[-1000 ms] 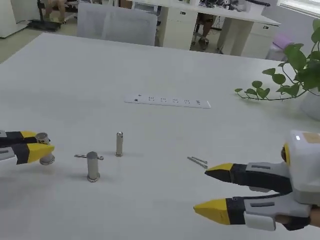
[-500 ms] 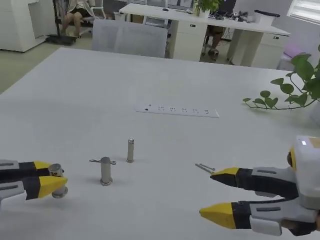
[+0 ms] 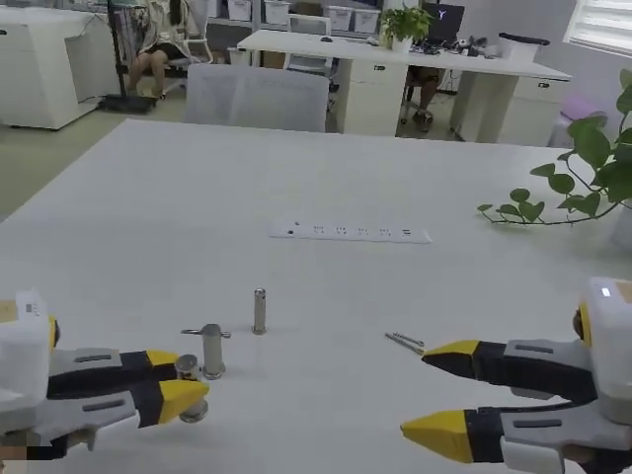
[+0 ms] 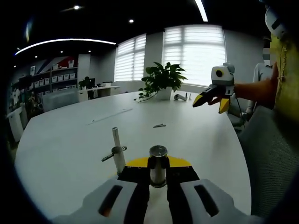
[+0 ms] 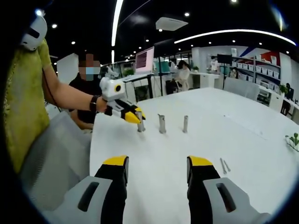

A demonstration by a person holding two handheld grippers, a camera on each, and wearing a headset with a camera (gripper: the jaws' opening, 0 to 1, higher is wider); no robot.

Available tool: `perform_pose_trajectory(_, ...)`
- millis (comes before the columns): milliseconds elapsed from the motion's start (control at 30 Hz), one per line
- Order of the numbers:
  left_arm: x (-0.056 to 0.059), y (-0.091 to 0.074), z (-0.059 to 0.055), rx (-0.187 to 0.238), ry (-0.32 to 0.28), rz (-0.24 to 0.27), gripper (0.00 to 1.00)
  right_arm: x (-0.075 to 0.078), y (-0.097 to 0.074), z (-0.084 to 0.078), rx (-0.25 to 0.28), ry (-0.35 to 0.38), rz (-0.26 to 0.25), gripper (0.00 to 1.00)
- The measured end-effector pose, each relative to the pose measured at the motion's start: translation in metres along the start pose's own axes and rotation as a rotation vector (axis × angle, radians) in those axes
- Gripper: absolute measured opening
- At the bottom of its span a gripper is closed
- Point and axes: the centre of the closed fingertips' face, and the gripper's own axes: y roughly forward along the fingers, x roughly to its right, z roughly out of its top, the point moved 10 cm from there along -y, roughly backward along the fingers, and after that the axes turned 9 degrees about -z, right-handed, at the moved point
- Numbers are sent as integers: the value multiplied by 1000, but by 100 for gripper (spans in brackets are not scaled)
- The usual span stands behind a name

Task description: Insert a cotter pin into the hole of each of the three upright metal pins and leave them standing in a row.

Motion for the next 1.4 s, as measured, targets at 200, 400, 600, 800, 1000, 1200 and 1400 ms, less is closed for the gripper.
perform_pose_trajectory(200,8,23,-2,-20,5,7,10,0,-1,-2,7,5,1,52)
perform_pose_trajectory(400,12,36,-10,-36,-5,34,10,1,-4,-4,10,9,1,52)
perform_pose_trajectory(600,12,40,-18,-35,-16,40,10,1,-5,-3,7,6,1,52)
perform_pose_trajectory(800,12,41,-20,-31,-16,55,10,1,-6,-3,5,4,0,52)
perform_pose_trajectory(1000,12,43,-25,-36,-18,75,10,2,-7,-6,-1,6,0,52)
perform_pose_trajectory(1200,12,43,-26,-13,-27,118,10,3,-7,-6,1,9,-2,52)
perform_pose_trajectory(1400,16,44,-28,-2,-24,176,11,2,-5,-5,3,9,4,52)
